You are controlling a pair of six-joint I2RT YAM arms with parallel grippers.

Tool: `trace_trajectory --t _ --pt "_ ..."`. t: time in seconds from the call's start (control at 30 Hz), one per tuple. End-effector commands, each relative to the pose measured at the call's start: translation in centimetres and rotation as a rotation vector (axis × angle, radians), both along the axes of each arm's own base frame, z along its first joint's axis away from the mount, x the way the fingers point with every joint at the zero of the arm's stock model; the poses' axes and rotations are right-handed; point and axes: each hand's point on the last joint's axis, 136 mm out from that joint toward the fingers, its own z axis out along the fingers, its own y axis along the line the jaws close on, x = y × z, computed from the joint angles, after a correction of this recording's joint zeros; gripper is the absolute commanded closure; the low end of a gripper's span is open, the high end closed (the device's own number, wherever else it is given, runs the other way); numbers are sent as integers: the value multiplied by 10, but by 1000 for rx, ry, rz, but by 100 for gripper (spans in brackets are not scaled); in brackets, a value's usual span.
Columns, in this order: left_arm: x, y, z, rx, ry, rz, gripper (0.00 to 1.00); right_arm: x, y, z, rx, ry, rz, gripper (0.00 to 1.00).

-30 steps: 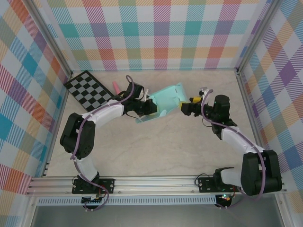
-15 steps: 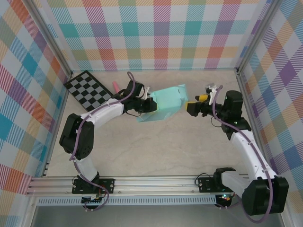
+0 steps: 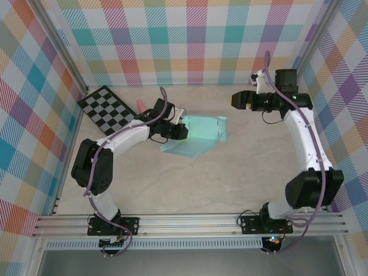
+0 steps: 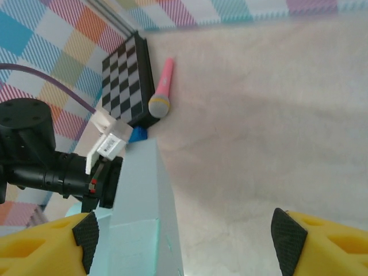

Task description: Fold the paper box

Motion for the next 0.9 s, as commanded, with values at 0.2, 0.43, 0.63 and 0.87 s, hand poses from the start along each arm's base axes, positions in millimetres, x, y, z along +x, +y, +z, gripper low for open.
trace_trajectory --t 0.2,0.43,0.63,0.87 --pt "-2 1 38 -6 -128 -104 100 -54 22 -36 -16 236 227 19" --pt "-3 -2 37 -15 -117 -112 100 -68 34 -39 7 246 299 19" --pt "-5 -3 40 -25 -117 -116 100 -70 38 -56 -18 277 314 20" --pt "-7 -4 40 -33 -111 -128 100 -71 51 -70 -53 260 361 21"
